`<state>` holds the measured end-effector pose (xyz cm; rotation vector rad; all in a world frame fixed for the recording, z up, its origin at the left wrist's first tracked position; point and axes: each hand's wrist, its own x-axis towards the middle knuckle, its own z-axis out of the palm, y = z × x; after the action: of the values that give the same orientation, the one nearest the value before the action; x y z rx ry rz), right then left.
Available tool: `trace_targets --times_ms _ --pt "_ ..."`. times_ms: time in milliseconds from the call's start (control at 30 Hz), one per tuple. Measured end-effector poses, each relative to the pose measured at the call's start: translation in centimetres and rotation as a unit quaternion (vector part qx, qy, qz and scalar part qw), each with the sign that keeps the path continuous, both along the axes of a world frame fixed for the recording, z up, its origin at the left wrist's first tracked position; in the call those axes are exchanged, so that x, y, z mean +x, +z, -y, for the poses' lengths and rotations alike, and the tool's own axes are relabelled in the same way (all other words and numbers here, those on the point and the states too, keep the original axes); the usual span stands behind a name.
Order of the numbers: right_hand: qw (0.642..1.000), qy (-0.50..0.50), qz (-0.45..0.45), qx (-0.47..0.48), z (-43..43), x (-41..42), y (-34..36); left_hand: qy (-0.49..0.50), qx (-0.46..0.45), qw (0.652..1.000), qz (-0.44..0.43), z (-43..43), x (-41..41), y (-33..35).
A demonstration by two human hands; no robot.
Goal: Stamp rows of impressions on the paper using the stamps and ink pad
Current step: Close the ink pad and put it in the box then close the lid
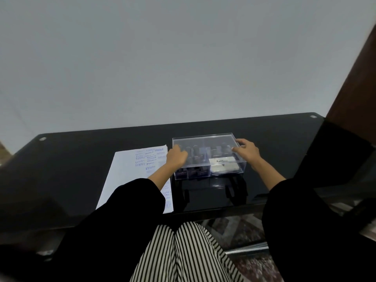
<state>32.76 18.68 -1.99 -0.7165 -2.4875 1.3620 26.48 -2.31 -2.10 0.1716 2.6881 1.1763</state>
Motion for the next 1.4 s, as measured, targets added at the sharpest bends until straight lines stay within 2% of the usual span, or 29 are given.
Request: trace_targets --times_ms 267,433,667,1067,1400 --pt "0.997 0.020 0.033 0.070 -0.2 -0.3 -1.1 0.014 -0.035 0.999 -0.010 -0.4 -0.3 -0.9" --pt "0.998 -0.004 0.030 0.060 -0.1 -1.3 -1.9 0.012 -0.037 0.999 -0.004 -0.9 -0.4 -1.6" --pt "0.990 -0.004 0.057 0.128 0.1 -2.4 -3.6 -0.007 -0.114 0.993 -0.024 -1.2 -0.4 -2.6" --pt "0.989 -0.004 0.062 0.138 -0.2 -4.5 -3.8 -0.009 -0.106 0.994 -0.026 -1.0 -2.3 -2.7" --pt "0.987 0.010 0.059 0.148 -1.0 -9.9 -3.9 0.002 -0.100 0.994 -0.042 -1.7 -7.2 -2.8"
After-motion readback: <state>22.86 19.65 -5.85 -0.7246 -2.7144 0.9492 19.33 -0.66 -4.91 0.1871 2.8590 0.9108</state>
